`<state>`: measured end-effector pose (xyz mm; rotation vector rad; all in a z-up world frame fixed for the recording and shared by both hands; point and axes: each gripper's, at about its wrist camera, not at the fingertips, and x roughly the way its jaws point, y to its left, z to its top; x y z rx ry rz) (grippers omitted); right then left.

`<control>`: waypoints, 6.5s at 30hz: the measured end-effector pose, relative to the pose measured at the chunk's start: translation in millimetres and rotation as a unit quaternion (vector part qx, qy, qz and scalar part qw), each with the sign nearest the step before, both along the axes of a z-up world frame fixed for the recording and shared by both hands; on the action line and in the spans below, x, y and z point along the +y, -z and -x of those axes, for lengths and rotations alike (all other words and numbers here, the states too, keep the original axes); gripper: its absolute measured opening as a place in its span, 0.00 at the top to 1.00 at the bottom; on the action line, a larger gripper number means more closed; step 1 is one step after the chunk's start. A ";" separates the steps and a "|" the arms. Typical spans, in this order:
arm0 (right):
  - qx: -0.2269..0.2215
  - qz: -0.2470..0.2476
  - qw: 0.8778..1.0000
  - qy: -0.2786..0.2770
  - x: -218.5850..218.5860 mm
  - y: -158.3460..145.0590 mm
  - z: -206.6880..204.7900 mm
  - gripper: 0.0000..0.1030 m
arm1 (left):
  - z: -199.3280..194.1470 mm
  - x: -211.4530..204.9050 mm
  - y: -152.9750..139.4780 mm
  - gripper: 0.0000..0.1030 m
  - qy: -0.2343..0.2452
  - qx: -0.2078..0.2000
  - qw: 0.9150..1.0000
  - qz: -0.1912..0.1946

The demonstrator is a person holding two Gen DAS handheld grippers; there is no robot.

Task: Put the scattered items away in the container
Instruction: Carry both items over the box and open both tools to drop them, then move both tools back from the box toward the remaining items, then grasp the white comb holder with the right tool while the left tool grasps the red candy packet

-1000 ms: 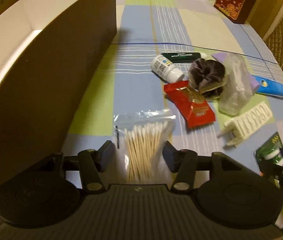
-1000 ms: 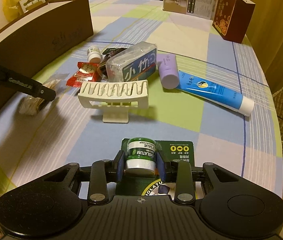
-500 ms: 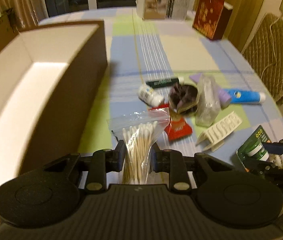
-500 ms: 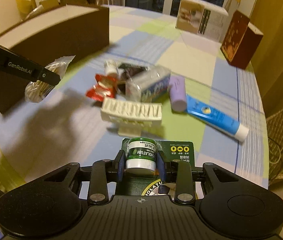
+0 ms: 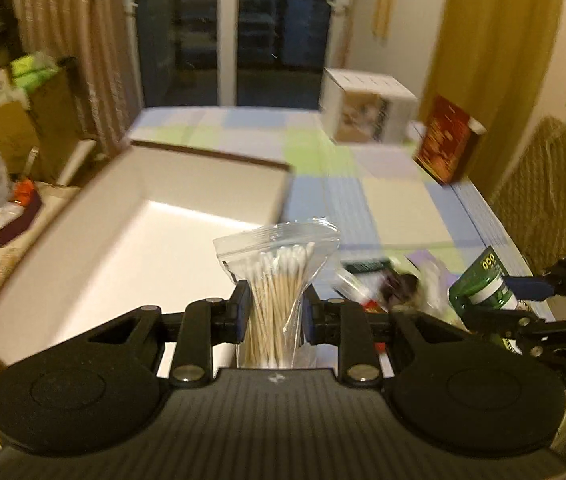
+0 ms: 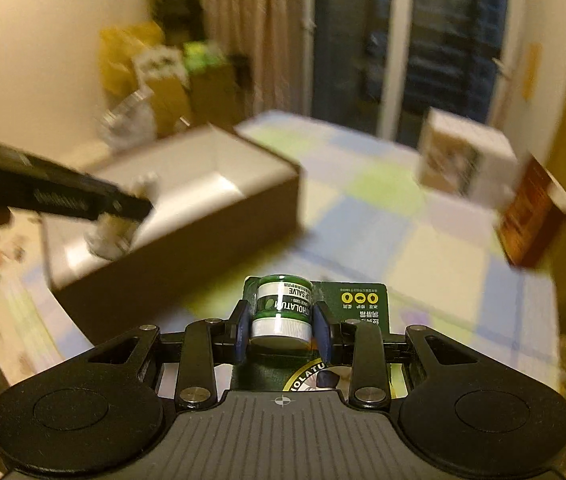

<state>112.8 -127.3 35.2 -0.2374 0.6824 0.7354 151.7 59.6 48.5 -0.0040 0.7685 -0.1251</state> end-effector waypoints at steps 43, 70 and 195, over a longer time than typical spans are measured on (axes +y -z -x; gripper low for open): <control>0.099 0.070 0.985 -0.125 254.2 100.4 -161.5 0.65 | -91.1 152.5 80.5 0.79 -0.046 0.098 0.993 -0.055; 0.032 0.133 0.971 -0.194 225.9 75.4 -130.4 0.12 | -82.5 143.9 73.9 0.21 -0.058 0.141 0.987 -0.059; 0.085 0.224 0.951 -0.194 -53.0 142.2 -59.5 0.70 | 1.1 -68.2 94.4 0.14 0.110 0.160 0.979 -0.057</control>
